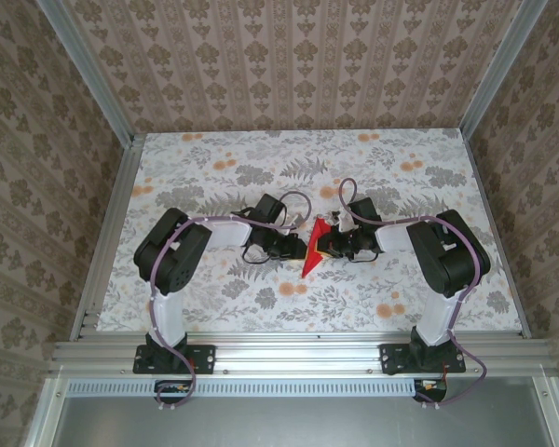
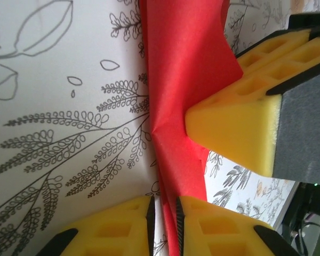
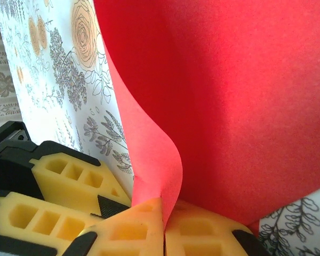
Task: Fold a paper plane with a square sheet of paper (pick it up from the middle)
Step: Fold the wing for the fifth time at the center of the table.
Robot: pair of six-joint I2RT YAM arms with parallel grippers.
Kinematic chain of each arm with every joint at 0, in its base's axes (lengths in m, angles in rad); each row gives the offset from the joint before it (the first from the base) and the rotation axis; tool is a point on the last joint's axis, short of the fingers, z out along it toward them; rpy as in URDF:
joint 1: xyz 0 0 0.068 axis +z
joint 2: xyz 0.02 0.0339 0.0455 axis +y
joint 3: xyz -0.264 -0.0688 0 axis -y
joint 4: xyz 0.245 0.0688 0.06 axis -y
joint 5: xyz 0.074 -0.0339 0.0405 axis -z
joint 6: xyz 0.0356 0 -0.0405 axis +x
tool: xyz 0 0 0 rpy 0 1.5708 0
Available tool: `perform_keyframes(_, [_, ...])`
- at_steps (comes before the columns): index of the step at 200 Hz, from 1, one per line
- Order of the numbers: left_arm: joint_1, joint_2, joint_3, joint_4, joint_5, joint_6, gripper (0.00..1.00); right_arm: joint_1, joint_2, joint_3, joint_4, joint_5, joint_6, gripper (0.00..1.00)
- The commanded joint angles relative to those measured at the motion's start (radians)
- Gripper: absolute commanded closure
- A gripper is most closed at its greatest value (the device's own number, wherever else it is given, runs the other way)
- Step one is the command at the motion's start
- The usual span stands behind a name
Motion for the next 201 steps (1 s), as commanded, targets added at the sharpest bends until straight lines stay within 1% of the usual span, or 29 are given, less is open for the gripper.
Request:
perform_keyframes(1, [0.008, -0.021, -0.014, 0.069, -0.009, -0.049, 0.77, -0.005, 0.04, -0.028, -0.049, 0.113, -0.024, 0.93])
perform_keyframes(34, [0.012, -0.001, -0.011, 0.096, 0.015, -0.077, 0.73, -0.005, 0.04, -0.033, -0.048, 0.115, -0.027, 0.93])
perform_keyframes(57, [0.01, 0.014, 0.012, 0.065, 0.014, -0.06, 0.74, -0.006, 0.042, -0.036, -0.042, 0.115, -0.026, 0.92])
perform_keyframes(85, [0.003, 0.036, 0.044, 0.002, 0.003, -0.024, 0.76, -0.008, 0.042, -0.037, -0.037, 0.113, -0.026, 0.91])
perform_keyframes(105, [-0.004, 0.048, 0.052, -0.003, 0.018, -0.015, 0.77, -0.006, 0.044, -0.037, -0.036, 0.111, -0.024, 0.9])
perform_keyframes(126, [-0.012, 0.053, 0.064, -0.025, 0.003, 0.002, 0.81, -0.006, 0.042, -0.039, -0.035, 0.111, -0.022, 0.87])
perform_keyframes(150, [-0.022, 0.059, 0.077, -0.063, -0.017, 0.035, 0.84, -0.007, 0.041, -0.039, -0.038, 0.112, -0.023, 0.82])
perform_keyframes(183, [-0.036, 0.069, 0.098, -0.111, -0.028, 0.075, 0.84, -0.007, 0.038, -0.037, -0.042, 0.119, -0.022, 0.77])
perform_keyframes(187, [-0.038, 0.07, 0.102, -0.116, -0.057, 0.08, 0.85, -0.007, 0.038, -0.038, -0.043, 0.119, -0.021, 0.77])
perform_keyframes(201, [-0.043, 0.07, 0.11, -0.127, -0.069, 0.093, 0.85, -0.007, 0.039, -0.035, -0.046, 0.126, -0.023, 0.74])
